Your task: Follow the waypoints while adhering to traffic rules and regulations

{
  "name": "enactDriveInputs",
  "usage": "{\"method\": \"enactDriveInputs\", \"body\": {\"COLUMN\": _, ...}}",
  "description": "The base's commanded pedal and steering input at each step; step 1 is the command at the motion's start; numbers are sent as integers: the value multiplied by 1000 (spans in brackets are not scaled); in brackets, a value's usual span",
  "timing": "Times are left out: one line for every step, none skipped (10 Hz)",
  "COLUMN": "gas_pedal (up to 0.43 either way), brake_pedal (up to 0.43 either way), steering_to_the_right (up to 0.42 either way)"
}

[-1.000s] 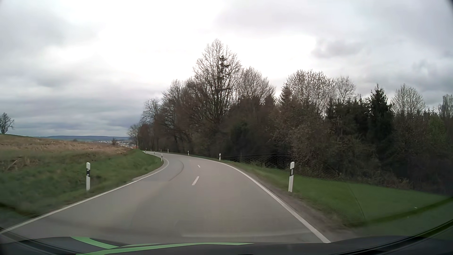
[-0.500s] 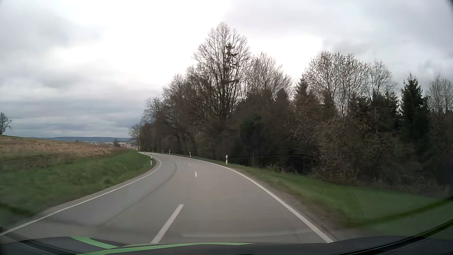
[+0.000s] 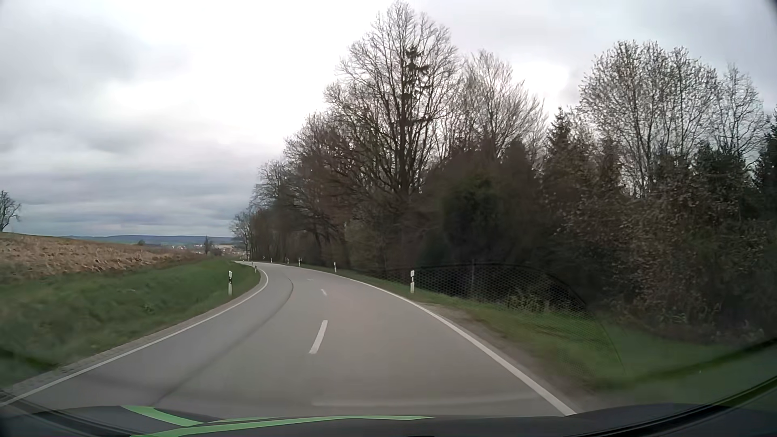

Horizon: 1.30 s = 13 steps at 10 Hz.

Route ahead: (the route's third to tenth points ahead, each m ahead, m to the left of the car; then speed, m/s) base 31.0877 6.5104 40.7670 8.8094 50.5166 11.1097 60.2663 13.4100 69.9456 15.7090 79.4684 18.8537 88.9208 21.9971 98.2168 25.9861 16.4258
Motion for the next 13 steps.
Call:
{"method": "enactDriveInputs", "body": {"gas_pedal": 59, "brake_pedal": 0, "steering_to_the_right": -28}}
{"method": "enactDriveInputs", "body": {"gas_pedal": 59, "brake_pedal": 0, "steering_to_the_right": -30}}
{"method": "enactDriveInputs", "body": {"gas_pedal": 59, "brake_pedal": 0, "steering_to_the_right": -33}}
{"method": "enactDriveInputs", "body": {"gas_pedal": 59, "brake_pedal": 0, "steering_to_the_right": -34}}
{"method": "enactDriveInputs", "body": {"gas_pedal": 67, "brake_pedal": 0, "steering_to_the_right": -35}}
{"method": "enactDriveInputs", "body": {"gas_pedal": 67, "brake_pedal": 0, "steering_to_the_right": -36}}
{"method": "enactDriveInputs", "body": {"gas_pedal": 79, "brake_pedal": 0, "steering_to_the_right": -36}}
{"method": "enactDriveInputs", "body": {"gas_pedal": 79, "brake_pedal": 0, "steering_to_the_right": -36}}
{"method": "enactDriveInputs", "body": {"gas_pedal": 79, "brake_pedal": 0, "steering_to_the_right": -36}}
{"method": "enactDriveInputs", "body": {"gas_pedal": 79, "brake_pedal": 0, "steering_to_the_right": -36}}
{"method": "enactDriveInputs", "body": {"gas_pedal": 87, "brake_pedal": 0, "steering_to_the_right": -36}}
{"method": "enactDriveInputs", "body": {"gas_pedal": 87, "brake_pedal": 0, "steering_to_the_right": -36}}
{"method": "enactDriveInputs", "body": {"gas_pedal": 87, "brake_pedal": 0, "steering_to_the_right": -36}}
